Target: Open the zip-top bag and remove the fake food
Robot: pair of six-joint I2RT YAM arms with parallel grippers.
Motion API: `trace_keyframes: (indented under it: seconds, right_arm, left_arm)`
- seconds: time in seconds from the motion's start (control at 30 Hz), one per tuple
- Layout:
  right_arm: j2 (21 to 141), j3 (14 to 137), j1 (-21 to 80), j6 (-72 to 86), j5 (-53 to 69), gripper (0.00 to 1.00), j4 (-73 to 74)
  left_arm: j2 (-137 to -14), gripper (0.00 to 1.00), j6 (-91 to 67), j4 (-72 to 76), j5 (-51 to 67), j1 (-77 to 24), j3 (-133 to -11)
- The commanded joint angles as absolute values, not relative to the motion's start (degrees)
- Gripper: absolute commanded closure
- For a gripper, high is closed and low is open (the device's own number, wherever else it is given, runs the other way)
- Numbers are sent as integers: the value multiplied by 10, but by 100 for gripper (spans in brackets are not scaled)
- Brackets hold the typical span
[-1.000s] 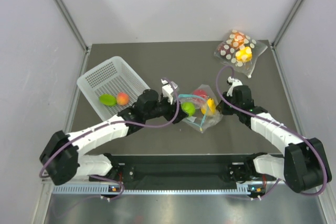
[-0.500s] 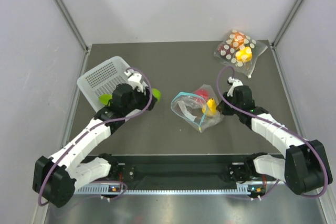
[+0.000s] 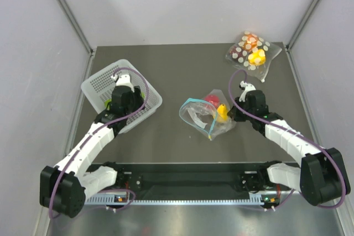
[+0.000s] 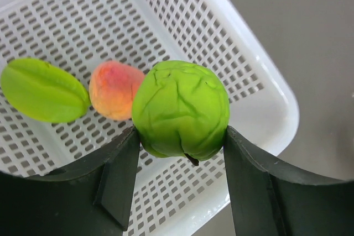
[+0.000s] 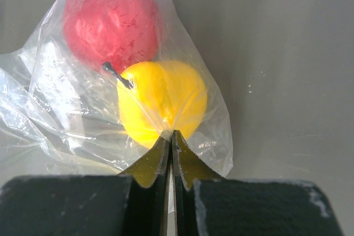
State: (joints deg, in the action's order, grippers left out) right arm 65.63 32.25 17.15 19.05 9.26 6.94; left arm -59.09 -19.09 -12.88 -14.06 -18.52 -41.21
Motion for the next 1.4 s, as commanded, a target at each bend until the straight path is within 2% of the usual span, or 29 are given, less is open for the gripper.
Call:
trace_keyframes:
  seconds: [0.0,0.03,0.13,0.27,0.43,0.6,0.67,0.77,0.8,0.93,1.1,1.37]
  right_arm:
    - [650,345,178,180,105,100,60]
    - [649,344,178,179,105,100,59]
    - [649,344,178,178,110,100,57]
    - [650,345,179,176,115,99,57]
    - [650,345,178,174,116,99,59]
    - [646,347,180,178,121,99,59]
    - [645,347,180,179,123,99,59]
    - [642,347,182,181,124,99,61]
    - [642,347,184,181,124,99,62]
    - [639,347,185,185,126,99,64]
    - [629,348,189,188,123,99,68]
    - [632,352,190,190,122,99,69]
  left_arm:
    - [-598,45,-200,-138,-158,-183,-432]
    - [-598,23,-200,-141,-163,-183,-433]
    - [-591,18,-197,-142,-169,-183,-435]
    - [-585,17,-181,-149,-187,-183,-438]
    - [-584,16,-171,-143,-156,-205,-449]
    - [-609,16,-145,-126,-215,-334,-488]
    - [-615,16,-145,-86,-190,-381,-490]
    - [-626,16,-162,-12,-88,-417,-480]
    - [-634,16,-174,15,-43,-424,-476]
    - [-679,17,-200,75,19,-441,-471]
    - [-739,19,-221,117,72,-469,-468]
    - [-781,28,-236,141,94,-512,-457]
